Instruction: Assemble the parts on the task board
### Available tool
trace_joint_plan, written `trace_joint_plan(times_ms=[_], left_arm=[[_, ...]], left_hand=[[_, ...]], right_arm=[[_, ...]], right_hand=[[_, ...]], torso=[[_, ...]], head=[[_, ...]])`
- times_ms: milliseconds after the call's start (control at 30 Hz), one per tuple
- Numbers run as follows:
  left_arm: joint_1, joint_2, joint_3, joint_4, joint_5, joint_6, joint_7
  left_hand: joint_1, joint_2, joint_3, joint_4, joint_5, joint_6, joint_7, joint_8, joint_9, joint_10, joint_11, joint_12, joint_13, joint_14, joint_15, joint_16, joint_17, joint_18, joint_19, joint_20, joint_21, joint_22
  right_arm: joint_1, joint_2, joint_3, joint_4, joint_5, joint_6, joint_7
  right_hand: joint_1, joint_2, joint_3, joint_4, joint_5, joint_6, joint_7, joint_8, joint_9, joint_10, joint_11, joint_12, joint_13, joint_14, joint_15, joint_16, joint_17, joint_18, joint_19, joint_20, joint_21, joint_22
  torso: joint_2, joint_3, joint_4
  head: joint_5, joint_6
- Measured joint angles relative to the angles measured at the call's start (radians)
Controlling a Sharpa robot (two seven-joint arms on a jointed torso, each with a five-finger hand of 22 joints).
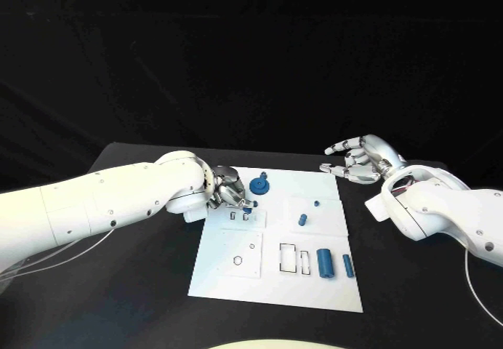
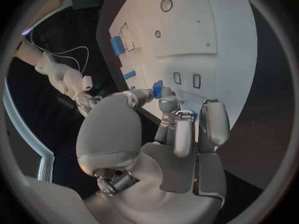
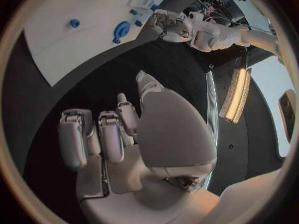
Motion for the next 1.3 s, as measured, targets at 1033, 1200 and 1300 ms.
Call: trace_joint_plan(times_ms=[1033, 1200, 1300], left_arm=[[-0.031, 0.013, -0.022, 0.003, -0.156, -0.048, -0.028], [-0.031, 0.014, -0.023, 0.004, -0.165, -0.046, -0.031], [-0.031, 0.015, -0.023, 0.004, -0.17, -0.043, -0.032]], left_hand=[[-0.006, -0.021, 0.0, 0.0, 0.046, 0.024, -0.006, -0.014, 0.002, 0.027, -0.005, 0.0, 0.01, 0.0, -0.007, 0.0, 0.001, 0.0, 0.007, -0.007, 0.005, 0.013], [-0.008, -0.023, 0.0, 0.0, 0.052, 0.025, -0.006, -0.015, 0.002, 0.027, -0.005, 0.0, 0.01, 0.0, -0.007, 0.0, 0.001, 0.0, 0.007, -0.007, 0.005, 0.014], [-0.008, -0.023, 0.0, 0.0, 0.054, 0.025, -0.006, -0.015, 0.002, 0.027, -0.005, 0.0, 0.01, 0.0, -0.007, 0.0, 0.001, 0.0, 0.007, -0.007, 0.005, 0.014]], right_arm=[[-0.002, -0.001, -0.001, 0.002, 0.001, 0.0, 0.001], [-0.002, -0.001, -0.001, 0.002, 0.001, 0.0, 0.001], [-0.002, -0.001, -0.001, 0.002, 0.001, 0.0, 0.001]], right_hand=[[-0.004, 0.004, 0.0, 0.0, 0.004, 0.0, 0.0, 0.0, 0.0, 0.0, 0.0, 0.0, 0.001, 0.0, 0.0, 0.0, 0.001, 0.0, 0.0, 0.0, 0.0, 0.0], [-0.004, 0.004, 0.0, 0.0, 0.004, 0.0, 0.0, 0.0, -0.001, 0.0, 0.0, 0.0, 0.001, 0.0, 0.0, 0.0, 0.001, 0.0, 0.0, 0.0, 0.0, 0.0], [-0.004, 0.004, 0.0, 0.0, 0.004, 0.0, 0.0, 0.0, -0.001, 0.0, 0.0, 0.0, 0.0, 0.0, 0.0, 0.0, 0.001, 0.0, 0.0, 0.0, 0.0, 0.0]], torso=[[0.001, 0.0, -0.0026], [0.001, 0.0, -0.0025], [0.001, 0.0, -0.0026]], head=[[0.006, -0.013], [0.007, -0.014], [0.007, -0.015]])
